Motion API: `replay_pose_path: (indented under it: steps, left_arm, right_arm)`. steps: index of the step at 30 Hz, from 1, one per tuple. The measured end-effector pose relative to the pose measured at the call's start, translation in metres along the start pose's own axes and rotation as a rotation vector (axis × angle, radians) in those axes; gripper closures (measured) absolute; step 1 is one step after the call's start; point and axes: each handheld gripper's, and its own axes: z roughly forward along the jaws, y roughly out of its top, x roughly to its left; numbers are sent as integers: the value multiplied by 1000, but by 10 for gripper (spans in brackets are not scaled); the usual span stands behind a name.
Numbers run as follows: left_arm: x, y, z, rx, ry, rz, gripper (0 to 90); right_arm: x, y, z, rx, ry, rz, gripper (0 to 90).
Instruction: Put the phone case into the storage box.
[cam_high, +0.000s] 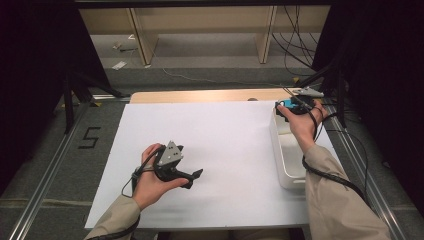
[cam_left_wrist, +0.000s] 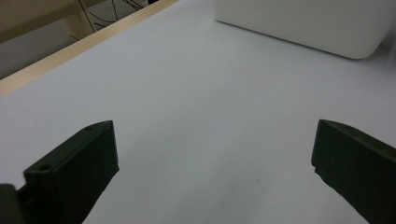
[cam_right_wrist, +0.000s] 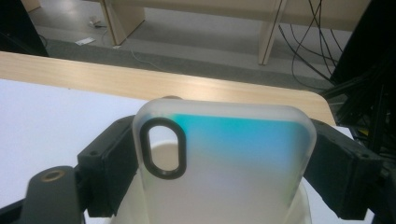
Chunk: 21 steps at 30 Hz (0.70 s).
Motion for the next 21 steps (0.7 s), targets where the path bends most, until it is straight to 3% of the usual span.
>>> replay_pose_path:
  steps: [21]
  left_arm:
    - [0,0,0,0,0,0,0]
  right_arm:
    - [0,0,6,-4,6,-15,179]
